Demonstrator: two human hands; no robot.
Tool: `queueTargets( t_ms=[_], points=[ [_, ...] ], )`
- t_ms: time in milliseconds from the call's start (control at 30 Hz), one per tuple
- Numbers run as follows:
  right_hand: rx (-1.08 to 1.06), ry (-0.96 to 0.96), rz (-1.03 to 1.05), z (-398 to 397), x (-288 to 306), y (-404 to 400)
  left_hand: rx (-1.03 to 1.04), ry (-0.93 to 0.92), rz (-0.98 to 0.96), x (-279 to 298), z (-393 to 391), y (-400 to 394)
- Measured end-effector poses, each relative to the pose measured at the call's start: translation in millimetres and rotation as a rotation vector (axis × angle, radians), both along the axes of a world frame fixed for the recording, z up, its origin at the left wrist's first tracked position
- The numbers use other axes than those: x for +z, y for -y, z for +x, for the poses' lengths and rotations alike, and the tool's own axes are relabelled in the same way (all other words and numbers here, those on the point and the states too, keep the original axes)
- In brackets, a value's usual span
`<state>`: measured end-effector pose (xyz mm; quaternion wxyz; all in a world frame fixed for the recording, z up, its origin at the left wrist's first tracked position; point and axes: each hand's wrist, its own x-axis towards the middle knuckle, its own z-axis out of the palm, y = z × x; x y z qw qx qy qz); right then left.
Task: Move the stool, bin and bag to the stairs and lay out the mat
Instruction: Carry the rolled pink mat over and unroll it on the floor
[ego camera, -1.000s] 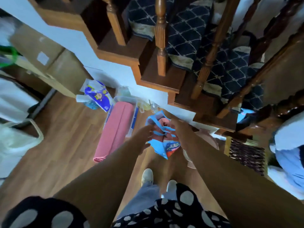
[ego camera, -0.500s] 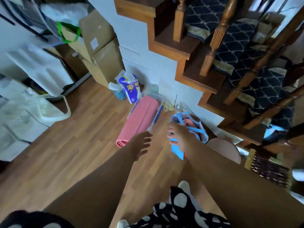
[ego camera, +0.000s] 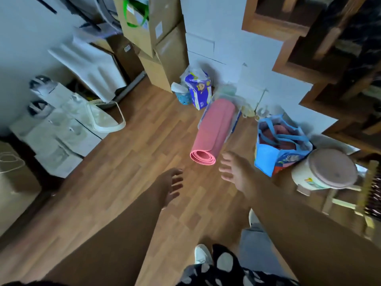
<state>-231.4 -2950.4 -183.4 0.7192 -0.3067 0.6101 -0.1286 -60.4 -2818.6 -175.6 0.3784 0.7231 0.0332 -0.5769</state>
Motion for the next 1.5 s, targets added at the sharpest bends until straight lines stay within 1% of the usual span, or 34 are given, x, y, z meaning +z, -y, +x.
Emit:
queueTargets(
  t_ms=[100,267,400,567,733,833,933,1100,1167,1233,1333,1500],
  points=[
    [-0.031,0.015,0.013,13,-3,-6,0.013,0.009,0.003,-6,9,0],
    [-0.092,0.038,0.037,21,-17,9,-0.071,-0.005,-0.001,-15,8,23],
    [-0.135,0.043,0.067,28,-32,35,-0.157,0.034,-0.012,-21,17,54],
    [-0.198,0.027,0.114,38,-48,56,-0.200,0.087,-0.005,-28,29,89],
    [-0.303,0.091,0.140,36,-62,68,-0.282,0.142,0.020,-51,33,128],
    [-0.414,0.055,0.136,37,-77,72,-0.435,0.233,-0.021,-75,38,157],
    [-0.507,0.062,0.136,41,-94,73,-0.631,0.363,-0.042,-98,46,185],
    [-0.651,0.087,0.169,56,-113,66,-1.095,0.548,-0.126,-119,63,220],
    [-0.685,0.088,0.171,64,-116,60,-1.237,0.595,-0.139,-122,69,231],
    [-0.741,0.104,0.158,70,-119,55,-1.296,0.607,-0.132,-125,74,239],
    [-0.710,0.095,0.160,77,-126,49,-1.298,0.622,-0.109,-131,74,249],
    [-0.692,0.069,0.157,77,-142,59,-1.384,0.635,-0.113,-152,66,263]
  ],
)
